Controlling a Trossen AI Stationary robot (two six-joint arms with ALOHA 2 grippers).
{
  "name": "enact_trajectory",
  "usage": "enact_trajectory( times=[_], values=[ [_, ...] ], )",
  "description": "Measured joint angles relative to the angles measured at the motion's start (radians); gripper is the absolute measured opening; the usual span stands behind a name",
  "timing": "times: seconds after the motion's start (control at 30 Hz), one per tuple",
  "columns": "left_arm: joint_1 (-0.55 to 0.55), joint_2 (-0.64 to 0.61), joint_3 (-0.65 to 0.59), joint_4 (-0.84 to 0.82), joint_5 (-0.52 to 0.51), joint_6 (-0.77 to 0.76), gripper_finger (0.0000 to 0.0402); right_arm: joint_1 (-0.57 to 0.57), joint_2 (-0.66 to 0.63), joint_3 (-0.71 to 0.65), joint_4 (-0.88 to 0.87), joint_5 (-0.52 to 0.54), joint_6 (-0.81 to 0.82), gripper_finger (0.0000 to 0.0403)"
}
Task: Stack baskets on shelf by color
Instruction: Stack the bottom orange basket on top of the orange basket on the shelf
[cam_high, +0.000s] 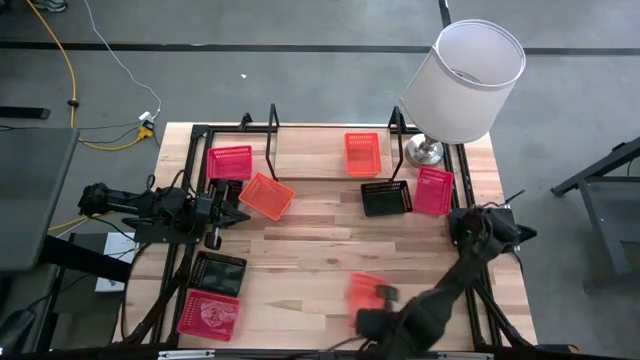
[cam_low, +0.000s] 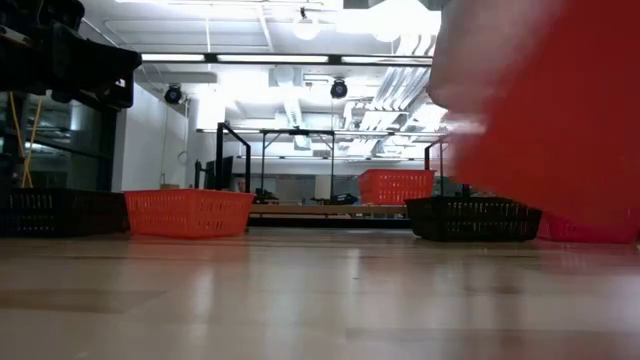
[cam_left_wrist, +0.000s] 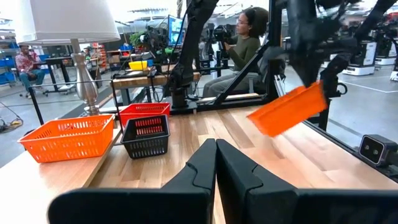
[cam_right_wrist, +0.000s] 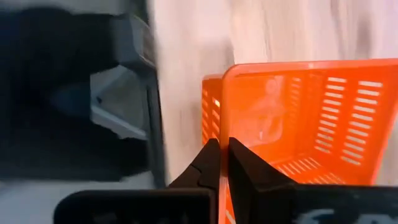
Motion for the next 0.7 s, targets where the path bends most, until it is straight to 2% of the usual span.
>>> enact_trajectory(
  times=[0.13,0.27,0.33,0.47,0.63,0.7],
  values=[
    [0.000,0.000,0.000,0.000,0.000,0.000,0.0003,-0.093,0.000,0.065,-0.026,0.019,-0.454,0.0000],
    [0.000,0.000,0.000,0.000,0.000,0.000,0.0003,-0.199,0.000,0.118,-0.189,0.139,-0.744,0.0000],
    [0.000,0.000,0.000,0.000,0.000,0.000,0.0003,-0.255,0.000,0.146,-0.294,0.232,-0.814,0.0000],
    [0.000,0.000,0.000,0.000,0.000,0.000,0.0003,-0.380,-0.001,0.187,-0.490,0.405,-0.849,0.0000],
    [0.000,0.000,0.000,0.000,0.000,0.000,0.0003,-0.552,-0.019,0.145,-0.471,0.390,-0.997,0.0000],
    [0.000,0.000,0.000,0.000,0.000,0.000,0.0003,-0.619,-0.019,0.116,-0.484,0.399,-1.006,0.0000]
  ],
)
